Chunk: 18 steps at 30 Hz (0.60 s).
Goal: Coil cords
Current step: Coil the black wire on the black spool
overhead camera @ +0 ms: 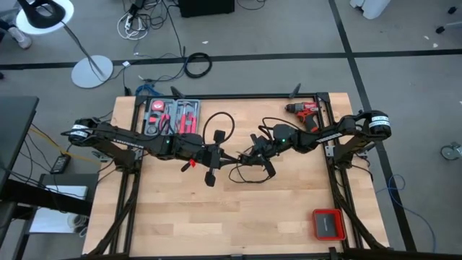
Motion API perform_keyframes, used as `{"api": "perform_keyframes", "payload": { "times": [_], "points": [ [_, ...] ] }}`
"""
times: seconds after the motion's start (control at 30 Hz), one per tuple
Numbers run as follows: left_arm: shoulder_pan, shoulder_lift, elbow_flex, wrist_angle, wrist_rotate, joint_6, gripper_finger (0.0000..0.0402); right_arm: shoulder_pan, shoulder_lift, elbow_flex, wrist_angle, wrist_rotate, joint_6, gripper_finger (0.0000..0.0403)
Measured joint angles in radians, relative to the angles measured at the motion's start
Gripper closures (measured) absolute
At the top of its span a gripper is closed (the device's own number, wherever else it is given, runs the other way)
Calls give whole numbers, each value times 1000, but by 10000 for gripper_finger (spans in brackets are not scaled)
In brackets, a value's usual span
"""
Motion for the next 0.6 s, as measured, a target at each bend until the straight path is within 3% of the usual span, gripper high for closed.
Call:
{"api": "perform_keyframes", "payload": {
  "times": [0.6],
  "points": [
    [0,0,0,-2,-23,0,401,4,1,1,-15,24,-30,377]
  ]
}}
